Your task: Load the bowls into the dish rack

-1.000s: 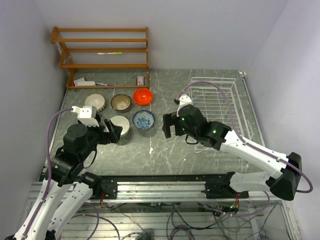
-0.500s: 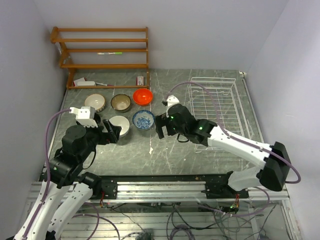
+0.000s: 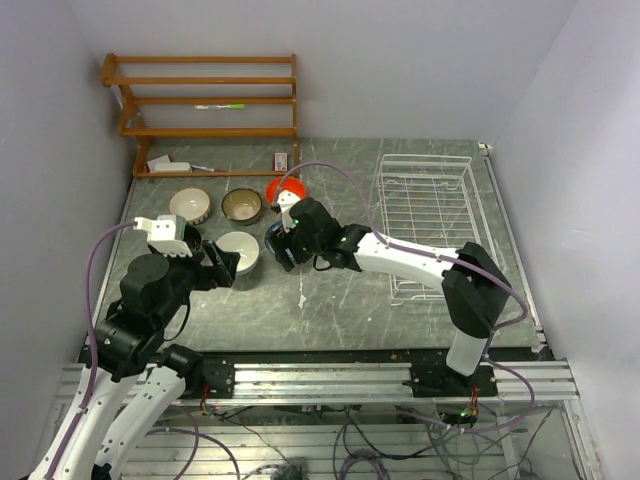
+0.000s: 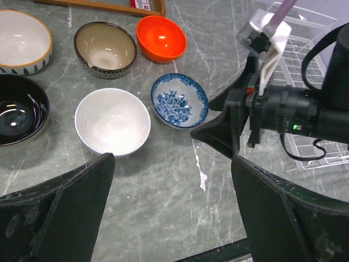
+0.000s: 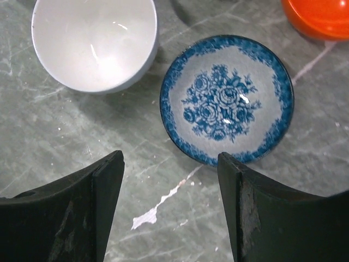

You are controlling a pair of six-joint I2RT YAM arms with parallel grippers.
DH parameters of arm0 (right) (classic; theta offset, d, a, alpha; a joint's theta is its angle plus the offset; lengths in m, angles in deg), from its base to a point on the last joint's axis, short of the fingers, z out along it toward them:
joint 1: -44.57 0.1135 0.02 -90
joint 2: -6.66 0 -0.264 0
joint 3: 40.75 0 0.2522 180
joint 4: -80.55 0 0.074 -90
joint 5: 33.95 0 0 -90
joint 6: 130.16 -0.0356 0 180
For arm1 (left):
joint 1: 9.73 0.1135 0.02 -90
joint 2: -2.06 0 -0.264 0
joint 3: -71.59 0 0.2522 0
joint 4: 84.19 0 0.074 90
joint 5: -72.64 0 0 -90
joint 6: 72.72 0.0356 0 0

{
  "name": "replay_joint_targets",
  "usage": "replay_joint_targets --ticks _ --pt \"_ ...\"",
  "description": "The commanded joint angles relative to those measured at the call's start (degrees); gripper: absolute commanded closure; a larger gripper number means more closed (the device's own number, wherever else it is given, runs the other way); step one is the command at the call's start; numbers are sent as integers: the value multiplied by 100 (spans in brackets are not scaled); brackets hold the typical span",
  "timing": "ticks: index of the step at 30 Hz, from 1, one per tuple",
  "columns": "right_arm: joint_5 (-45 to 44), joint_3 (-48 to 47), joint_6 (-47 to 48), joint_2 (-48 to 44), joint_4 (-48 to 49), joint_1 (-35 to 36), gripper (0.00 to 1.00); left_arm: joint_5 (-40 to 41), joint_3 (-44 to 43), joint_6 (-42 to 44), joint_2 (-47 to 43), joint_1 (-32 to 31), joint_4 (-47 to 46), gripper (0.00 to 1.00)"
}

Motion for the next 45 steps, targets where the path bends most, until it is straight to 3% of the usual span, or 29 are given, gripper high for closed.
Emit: replay_joint_targets --ticks 1,8,12,31,35,36,45 --pt "475 -151 671 251 773 23 33 83 -12 -25 -67 -29 -63 1" --pt "693 -457 1055 753 828 21 48 18 -12 6 -26 -29 -97 1" --pt "611 -576 1169 979 836 28 63 17 -11 13 10 -30 -98 1" --pt "-64 -732 1249 1723 793 26 64 260 -24 -25 -156 -29 -37 1" --pt "-240 -650 1128 1660 893 21 94 278 -29 -35 -181 -29 -28 1" --pt "-262 -629 1097 1624 912 22 97 279 -29 -35 -191 -29 -24 1" --pt "434 -343 543 954 1039 -5 100 332 -30 -50 -199 -30 -2 1"
